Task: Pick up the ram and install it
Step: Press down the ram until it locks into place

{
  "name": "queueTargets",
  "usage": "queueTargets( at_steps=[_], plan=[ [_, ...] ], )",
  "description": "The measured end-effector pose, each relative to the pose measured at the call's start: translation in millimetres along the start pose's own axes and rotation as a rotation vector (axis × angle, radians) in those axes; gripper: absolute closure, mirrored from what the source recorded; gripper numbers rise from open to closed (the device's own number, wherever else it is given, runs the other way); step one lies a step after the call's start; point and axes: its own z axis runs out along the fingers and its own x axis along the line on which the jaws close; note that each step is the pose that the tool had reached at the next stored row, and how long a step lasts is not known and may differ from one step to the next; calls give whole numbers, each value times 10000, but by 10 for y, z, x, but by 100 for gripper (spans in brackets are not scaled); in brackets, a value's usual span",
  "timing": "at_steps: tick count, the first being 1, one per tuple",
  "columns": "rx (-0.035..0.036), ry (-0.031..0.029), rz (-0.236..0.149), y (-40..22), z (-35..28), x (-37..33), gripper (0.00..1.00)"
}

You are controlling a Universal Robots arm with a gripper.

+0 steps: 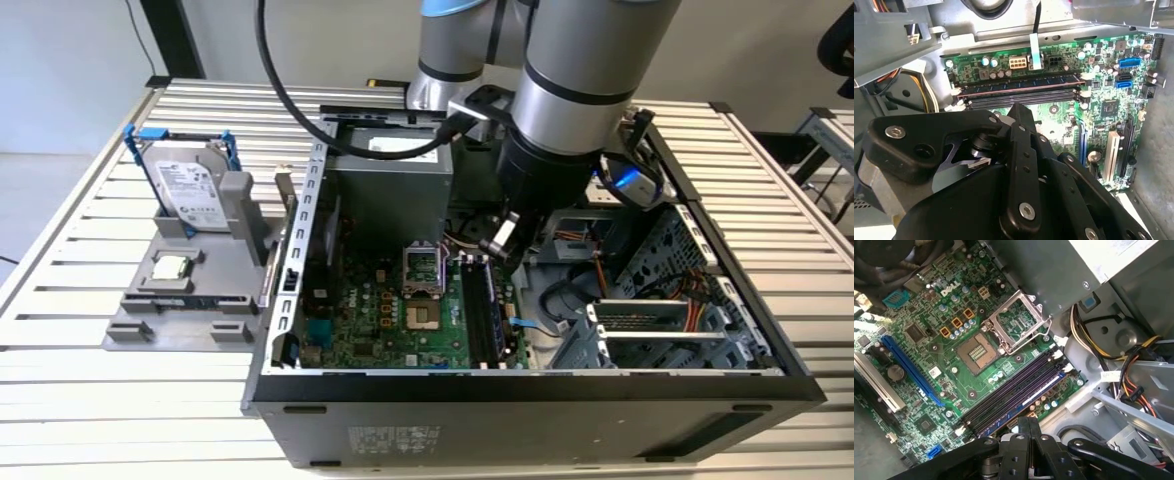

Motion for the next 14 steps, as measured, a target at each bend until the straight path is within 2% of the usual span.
queueTargets(
  at_steps=[11,14],
  plan=[
    [-37,-31,-232,0,23,1,100],
    [-49,-32,-483,0,24,0,100]
  ],
)
